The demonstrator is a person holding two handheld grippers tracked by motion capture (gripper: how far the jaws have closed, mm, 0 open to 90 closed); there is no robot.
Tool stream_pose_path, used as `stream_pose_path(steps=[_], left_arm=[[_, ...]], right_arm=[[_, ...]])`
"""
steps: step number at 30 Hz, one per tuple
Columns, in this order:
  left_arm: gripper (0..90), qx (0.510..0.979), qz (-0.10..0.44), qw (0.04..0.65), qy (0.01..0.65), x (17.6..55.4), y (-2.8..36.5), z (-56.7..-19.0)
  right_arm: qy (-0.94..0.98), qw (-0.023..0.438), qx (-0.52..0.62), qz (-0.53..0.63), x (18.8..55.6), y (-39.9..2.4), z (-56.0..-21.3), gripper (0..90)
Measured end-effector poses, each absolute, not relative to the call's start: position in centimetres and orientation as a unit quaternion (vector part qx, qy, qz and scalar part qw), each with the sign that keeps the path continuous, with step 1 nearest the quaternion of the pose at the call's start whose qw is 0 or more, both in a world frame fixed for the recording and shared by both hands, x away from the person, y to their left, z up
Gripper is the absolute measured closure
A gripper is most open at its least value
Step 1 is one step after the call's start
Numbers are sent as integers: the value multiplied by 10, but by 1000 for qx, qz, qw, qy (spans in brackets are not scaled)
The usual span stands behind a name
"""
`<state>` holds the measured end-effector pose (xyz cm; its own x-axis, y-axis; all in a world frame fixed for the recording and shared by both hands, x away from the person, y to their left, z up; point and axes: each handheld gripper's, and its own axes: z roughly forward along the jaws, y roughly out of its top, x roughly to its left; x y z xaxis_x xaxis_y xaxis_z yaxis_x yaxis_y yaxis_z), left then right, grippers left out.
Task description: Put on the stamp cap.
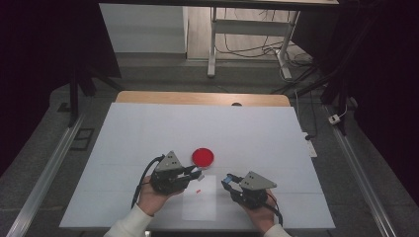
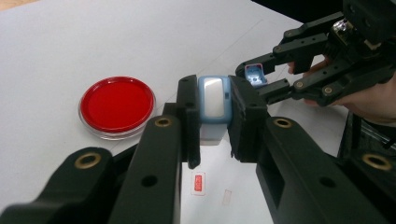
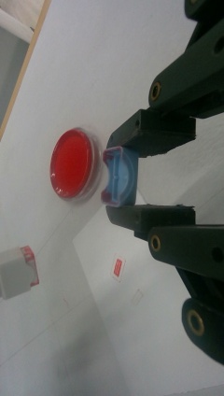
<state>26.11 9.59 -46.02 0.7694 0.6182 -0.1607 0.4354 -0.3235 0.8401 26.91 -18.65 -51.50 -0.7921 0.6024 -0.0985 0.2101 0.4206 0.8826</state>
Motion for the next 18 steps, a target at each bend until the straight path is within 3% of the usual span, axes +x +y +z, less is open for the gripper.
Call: stream_pose_path(steps=[18], left_arm=[[754,808,95,482,326,260,97,-460]], right_arm=[[835,187,209,474,266,-139,-523,645]])
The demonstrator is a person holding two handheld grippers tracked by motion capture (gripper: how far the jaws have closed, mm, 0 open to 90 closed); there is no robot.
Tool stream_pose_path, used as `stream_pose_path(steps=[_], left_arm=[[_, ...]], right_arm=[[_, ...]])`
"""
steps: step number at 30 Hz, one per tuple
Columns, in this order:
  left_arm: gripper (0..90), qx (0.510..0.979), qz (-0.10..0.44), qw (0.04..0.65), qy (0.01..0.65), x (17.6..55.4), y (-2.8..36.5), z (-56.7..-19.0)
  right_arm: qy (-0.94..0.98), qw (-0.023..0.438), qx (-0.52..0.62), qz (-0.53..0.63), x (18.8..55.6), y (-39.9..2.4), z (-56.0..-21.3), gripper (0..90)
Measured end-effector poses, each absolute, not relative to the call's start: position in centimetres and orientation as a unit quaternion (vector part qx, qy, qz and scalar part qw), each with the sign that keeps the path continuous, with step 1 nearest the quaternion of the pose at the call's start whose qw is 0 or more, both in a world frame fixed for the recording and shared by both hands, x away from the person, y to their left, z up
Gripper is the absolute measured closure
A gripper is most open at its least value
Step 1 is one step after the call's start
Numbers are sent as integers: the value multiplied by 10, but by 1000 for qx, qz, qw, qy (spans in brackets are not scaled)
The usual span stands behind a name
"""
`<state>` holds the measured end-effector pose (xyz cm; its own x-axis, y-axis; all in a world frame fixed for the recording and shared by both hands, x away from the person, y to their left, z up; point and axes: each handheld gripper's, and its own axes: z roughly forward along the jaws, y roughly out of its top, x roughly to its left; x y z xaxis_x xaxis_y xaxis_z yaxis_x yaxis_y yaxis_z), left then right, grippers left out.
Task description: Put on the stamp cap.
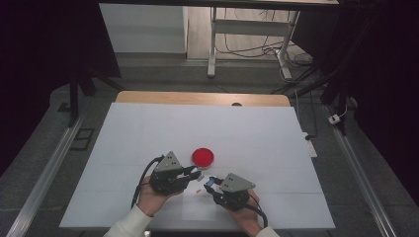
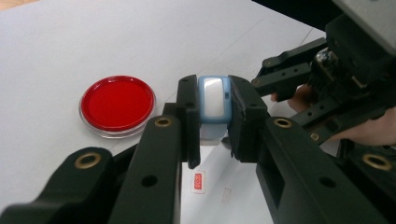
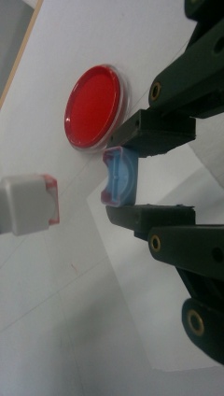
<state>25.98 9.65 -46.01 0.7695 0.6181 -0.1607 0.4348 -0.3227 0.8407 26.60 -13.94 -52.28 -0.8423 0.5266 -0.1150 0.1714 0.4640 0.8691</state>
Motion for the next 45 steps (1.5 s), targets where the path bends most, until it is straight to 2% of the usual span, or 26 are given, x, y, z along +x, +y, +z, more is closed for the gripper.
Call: stream_pose_path(steps=[12,45], left_arm=[[754,807,92,483,327,259,94,-461],[753,799,76,489,341,260,85,-469]], right_arm=[[833,198,214,471,262,-119,-527,645],[820,217,228,478,261,-121,-526,645]])
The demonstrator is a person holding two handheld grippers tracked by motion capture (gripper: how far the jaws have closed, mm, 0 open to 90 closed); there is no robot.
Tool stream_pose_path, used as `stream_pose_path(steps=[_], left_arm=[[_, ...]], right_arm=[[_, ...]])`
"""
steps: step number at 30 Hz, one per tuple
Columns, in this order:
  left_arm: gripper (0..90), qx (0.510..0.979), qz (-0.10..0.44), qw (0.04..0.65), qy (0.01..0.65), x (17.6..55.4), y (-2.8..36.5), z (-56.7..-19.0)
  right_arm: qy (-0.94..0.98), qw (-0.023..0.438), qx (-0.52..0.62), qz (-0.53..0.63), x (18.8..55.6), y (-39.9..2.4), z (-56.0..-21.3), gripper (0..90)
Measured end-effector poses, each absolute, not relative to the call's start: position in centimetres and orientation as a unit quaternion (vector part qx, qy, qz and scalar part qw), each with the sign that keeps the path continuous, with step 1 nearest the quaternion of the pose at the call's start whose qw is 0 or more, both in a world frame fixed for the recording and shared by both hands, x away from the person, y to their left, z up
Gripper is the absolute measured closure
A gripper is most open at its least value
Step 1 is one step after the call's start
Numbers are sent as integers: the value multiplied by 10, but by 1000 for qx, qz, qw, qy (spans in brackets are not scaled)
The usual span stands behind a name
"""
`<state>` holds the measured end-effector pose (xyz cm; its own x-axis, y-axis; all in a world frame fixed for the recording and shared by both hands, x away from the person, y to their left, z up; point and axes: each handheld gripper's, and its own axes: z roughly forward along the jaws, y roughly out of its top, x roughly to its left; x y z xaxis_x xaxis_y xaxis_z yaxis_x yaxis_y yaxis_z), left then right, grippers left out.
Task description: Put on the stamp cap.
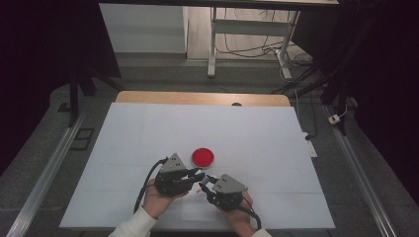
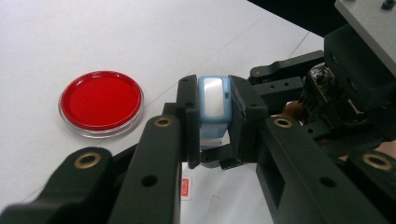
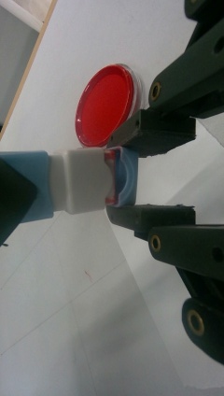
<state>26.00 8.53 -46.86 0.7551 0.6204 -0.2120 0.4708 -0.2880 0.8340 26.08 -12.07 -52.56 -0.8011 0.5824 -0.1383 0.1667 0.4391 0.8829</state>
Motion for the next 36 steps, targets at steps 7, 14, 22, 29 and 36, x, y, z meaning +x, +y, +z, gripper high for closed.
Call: stream_pose_path(steps=[7,14,22,29,36], left_arm=[[753,797,78,491,344,260,84,-470],[753,798,73,486,348,260,82,-472],[753,794,75,488,354,260,83,-471],[754,796,76,483,357,259,81,-471],[754,802,80,473,356,258,78,-472]], right_arm=[[819,222,229,477,260,-120,-526,645],[819,227,231,474,260,-120,-526,645],[817,241,229,471,259,-121,-525,647],[820,252,223,462,258,-120,-525,648],[823,264,221,452,256,-119,-526,649]])
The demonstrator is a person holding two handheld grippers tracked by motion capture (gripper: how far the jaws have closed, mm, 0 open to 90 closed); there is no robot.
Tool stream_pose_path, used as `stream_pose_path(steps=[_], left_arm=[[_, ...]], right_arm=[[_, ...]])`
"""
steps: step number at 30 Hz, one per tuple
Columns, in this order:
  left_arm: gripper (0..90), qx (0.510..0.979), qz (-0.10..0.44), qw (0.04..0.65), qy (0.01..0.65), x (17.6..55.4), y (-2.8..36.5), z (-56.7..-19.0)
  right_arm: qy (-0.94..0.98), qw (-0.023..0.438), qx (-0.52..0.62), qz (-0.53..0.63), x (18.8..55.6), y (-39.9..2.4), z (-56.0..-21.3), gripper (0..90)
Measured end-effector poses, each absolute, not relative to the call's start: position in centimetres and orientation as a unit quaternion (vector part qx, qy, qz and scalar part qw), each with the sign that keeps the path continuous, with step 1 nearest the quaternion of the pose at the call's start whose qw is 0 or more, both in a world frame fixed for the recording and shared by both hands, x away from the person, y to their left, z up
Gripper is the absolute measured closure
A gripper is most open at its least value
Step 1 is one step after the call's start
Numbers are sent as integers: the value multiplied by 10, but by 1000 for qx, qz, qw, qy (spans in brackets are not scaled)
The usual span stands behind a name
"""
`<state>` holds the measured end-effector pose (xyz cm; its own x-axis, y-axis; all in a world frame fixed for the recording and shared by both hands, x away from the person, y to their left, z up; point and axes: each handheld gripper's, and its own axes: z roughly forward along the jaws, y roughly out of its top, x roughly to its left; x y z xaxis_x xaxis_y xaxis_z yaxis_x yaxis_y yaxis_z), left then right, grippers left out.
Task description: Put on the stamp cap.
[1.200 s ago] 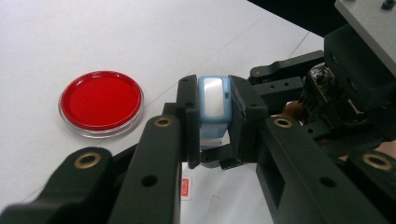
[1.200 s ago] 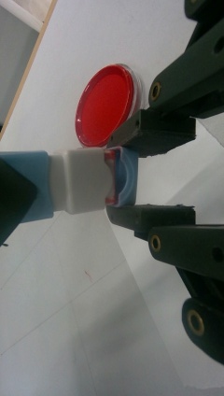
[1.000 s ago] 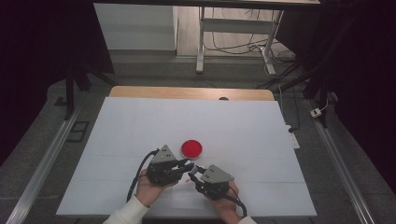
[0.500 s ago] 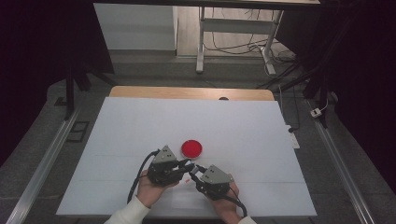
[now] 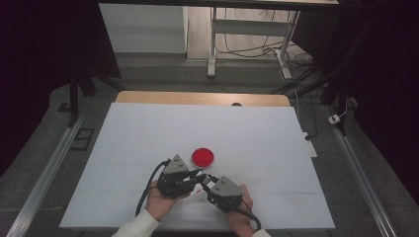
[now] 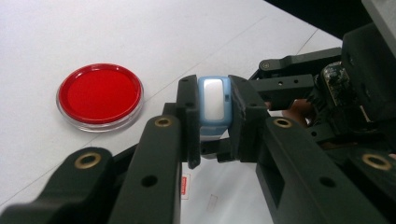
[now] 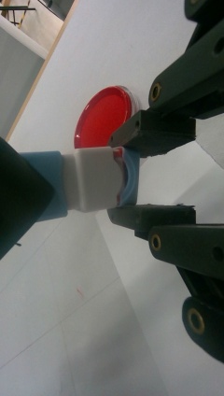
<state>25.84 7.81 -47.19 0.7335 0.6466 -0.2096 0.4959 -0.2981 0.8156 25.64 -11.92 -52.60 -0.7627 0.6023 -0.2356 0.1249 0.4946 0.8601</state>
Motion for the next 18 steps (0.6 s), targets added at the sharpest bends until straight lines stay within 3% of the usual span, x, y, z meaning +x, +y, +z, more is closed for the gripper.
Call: stream_pose_path(steps=[18], left_arm=[[756,812,51,459,358,262,81,-473]], right_arm=[[831,294,198,429,253,-116,-526,653]])
